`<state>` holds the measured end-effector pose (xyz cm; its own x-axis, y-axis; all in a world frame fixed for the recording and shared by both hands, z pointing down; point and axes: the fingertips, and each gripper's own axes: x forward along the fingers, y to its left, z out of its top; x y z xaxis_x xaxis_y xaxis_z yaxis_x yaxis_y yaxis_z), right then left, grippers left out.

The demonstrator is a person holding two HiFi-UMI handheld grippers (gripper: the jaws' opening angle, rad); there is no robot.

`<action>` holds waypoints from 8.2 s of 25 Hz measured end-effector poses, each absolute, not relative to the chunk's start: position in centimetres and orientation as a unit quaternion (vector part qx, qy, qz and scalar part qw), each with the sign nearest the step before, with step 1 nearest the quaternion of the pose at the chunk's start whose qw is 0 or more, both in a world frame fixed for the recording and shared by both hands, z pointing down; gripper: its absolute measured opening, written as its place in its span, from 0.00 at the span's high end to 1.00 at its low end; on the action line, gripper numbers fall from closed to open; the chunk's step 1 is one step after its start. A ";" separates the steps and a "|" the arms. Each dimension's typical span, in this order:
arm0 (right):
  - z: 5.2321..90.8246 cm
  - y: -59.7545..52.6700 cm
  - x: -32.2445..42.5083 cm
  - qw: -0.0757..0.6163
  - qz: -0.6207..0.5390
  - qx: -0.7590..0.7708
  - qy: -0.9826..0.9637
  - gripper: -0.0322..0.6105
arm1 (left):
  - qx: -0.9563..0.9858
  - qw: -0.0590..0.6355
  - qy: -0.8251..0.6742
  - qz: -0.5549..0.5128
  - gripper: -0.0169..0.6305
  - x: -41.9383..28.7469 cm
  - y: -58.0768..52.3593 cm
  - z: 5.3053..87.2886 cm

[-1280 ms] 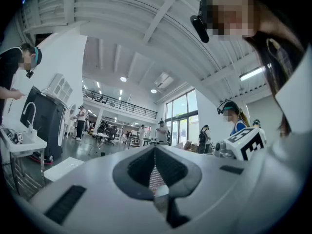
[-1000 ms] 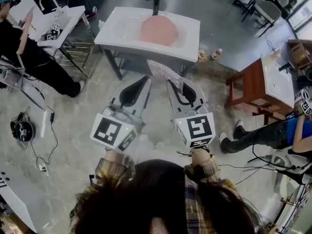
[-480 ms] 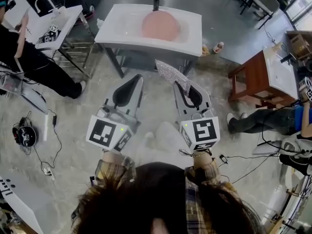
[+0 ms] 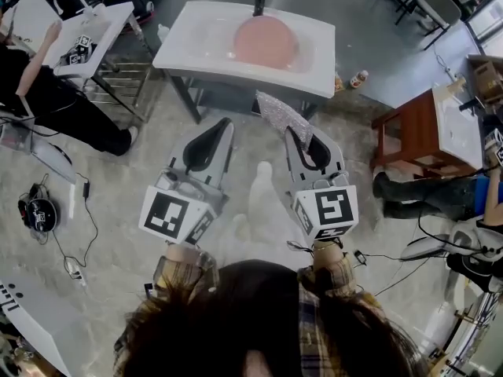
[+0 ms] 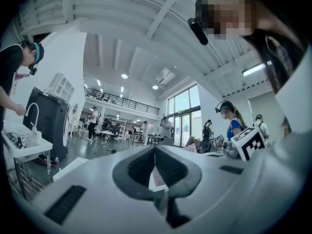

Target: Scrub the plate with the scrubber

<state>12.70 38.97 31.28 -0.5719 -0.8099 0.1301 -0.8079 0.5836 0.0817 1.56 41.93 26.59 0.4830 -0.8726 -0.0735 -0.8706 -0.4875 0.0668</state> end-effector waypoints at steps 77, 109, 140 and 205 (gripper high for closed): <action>33.0 -9.0 5.6 0.156 0.057 0.577 -0.800 0.82 | 0.928 0.073 -0.366 -0.003 0.95 -6.6 -11.2 27.9; 42.4 -9.6 10.0 0.213 0.122 0.538 -0.807 0.82 | 0.916 0.118 -0.377 0.071 0.95 -2.6 -10.4 39.5; 56.7 -10.5 11.7 0.269 0.249 0.506 -0.780 0.82 | 0.866 0.274 -0.353 0.223 0.77 -4.2 -11.8 59.9; 62.1 -10.2 1.2 0.460 0.079 0.392 -0.793 0.81 | 0.811 0.343 -0.391 0.267 0.93 -6.6 -9.0 64.3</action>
<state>1.15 -10.17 62.07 -0.2701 -0.5480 0.7917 -0.6940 0.6808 0.2344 -6.62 -8.99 64.29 0.5508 -0.4513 0.7021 -0.8182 -0.4581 0.3473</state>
